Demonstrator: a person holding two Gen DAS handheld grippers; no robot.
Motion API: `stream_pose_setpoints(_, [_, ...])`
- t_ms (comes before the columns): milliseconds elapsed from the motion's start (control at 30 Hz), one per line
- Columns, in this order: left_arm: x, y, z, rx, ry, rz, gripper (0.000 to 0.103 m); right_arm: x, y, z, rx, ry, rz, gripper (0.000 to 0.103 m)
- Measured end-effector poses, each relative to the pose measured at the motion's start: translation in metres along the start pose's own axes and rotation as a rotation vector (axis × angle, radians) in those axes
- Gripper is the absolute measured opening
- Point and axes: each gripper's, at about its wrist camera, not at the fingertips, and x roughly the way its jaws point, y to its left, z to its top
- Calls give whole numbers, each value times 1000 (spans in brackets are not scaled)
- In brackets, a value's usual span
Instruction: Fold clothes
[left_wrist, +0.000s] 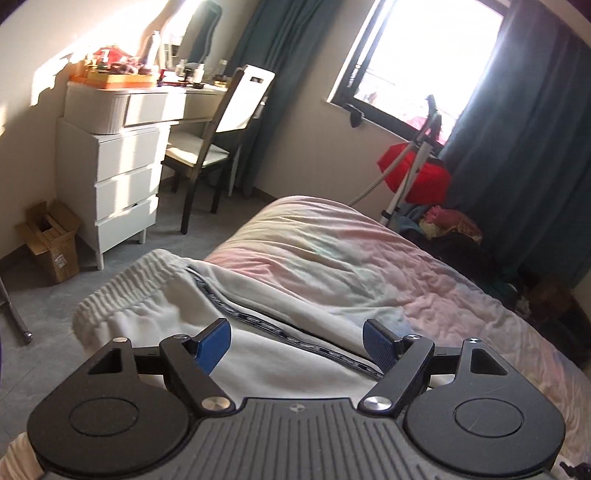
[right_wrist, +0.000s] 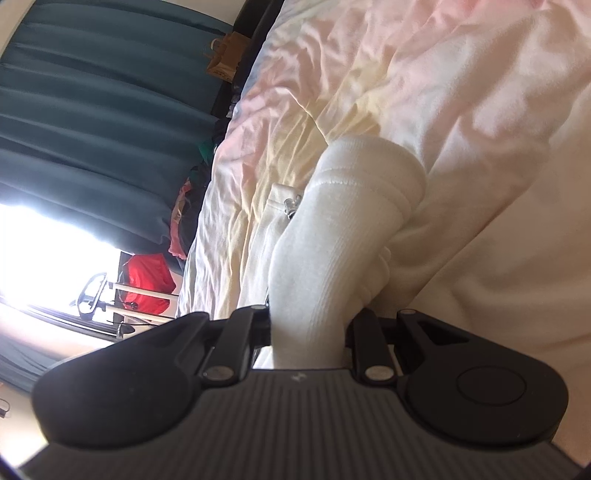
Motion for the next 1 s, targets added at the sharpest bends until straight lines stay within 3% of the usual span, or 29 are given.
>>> stream_pose_setpoints(233, [87, -99, -69, 108, 88, -184, 80, -6, 3, -4, -27, -2, 41, 19])
stream_pose_setpoints(467, [150, -127, -130, 318, 157, -105, 80, -4, 2, -7, -36, 16, 100, 25])
stream_pose_setpoints(533, [154, -126, -137, 365, 157, -92, 80, 0, 2, -8, -36, 26, 114, 37])
stream_pose_setpoints(600, [155, -129, -142, 402, 154, -86, 83, 5, 2, -8, -37, 36, 128, 73])
stream_pose_setpoints(667, [155, -130, -146, 413, 150, -95, 86, 10, 4, -9, -54, 36, 133, 80])
stream_pose_setpoints(900, [158, -133, -151, 451, 139, -78, 88, 32, 22, -14, -176, 4, 120, 81])
stream_pose_setpoints(1000, [160, -137, -155, 470, 129, -64, 90, 28, 28, -13, -227, -40, 197, 80])
